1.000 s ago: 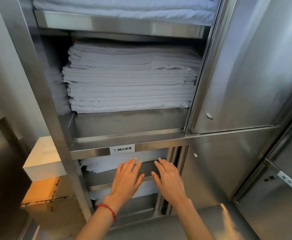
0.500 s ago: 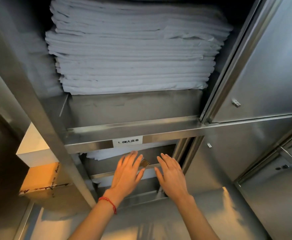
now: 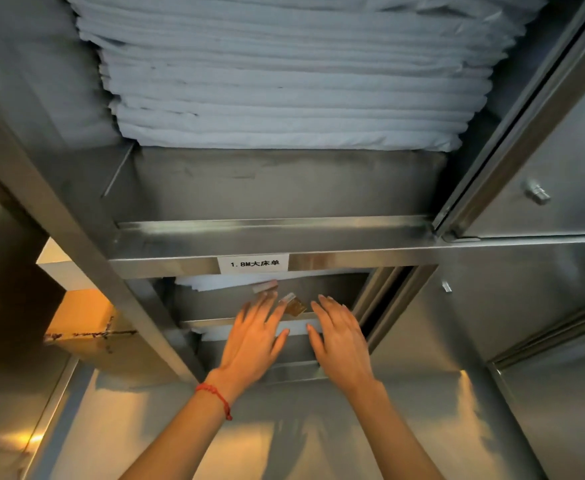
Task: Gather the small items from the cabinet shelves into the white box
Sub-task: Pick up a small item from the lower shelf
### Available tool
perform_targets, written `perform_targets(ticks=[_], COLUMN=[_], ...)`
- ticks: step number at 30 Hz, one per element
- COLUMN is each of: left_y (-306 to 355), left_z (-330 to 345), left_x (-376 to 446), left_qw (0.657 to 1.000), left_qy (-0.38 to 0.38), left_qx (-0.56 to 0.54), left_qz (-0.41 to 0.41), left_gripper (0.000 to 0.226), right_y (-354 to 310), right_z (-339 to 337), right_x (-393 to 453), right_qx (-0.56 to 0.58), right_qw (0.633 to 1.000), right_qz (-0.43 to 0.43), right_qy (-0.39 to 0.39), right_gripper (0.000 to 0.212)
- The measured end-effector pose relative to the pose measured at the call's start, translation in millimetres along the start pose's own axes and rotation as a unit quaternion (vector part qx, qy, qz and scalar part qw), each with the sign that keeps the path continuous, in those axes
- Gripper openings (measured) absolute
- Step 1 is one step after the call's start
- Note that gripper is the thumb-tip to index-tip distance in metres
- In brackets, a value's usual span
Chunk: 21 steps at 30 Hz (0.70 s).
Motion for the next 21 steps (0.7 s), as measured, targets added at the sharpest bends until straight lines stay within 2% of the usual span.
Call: perform_targets(ticks=[7, 16, 21], left_y=[-1.9, -19.0, -31.0], left_z=[30.1, 79.9, 104.6], left_x=[5.0, -3.3, -1.5], left_qw=[0.999, 0.997, 0.998], left_qy=[-0.030, -0.022, -0.004], left_qx=[0.036, 0.069, 0.060], left_qz=[-0.020, -0.026, -0.031], left_gripper=[0.051, 0.052, 0.046], right_y=[14.1, 36.2, 43.9], right_z=[27.3, 79.4, 107.8], right_x=[-0.9, -4.3, -5.9], right_qx=[0.016, 0.010, 0.004], right_qw=[1.000, 0.999, 0.999], right_qz=[-0.005, -0.031, -0.032], right_qy=[0.003, 0.018, -0.005], right_gripper=[0.044, 0.043, 0.047])
Point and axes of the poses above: each hand's wrist, its own x-axis towards the middle knuckle, its own z-axis out of the palm, y = z × x, the point moved 1 cm from there along x, towards the middle knuckle, and after that the axes turned 6 degrees about y, right-handed, at the moved point
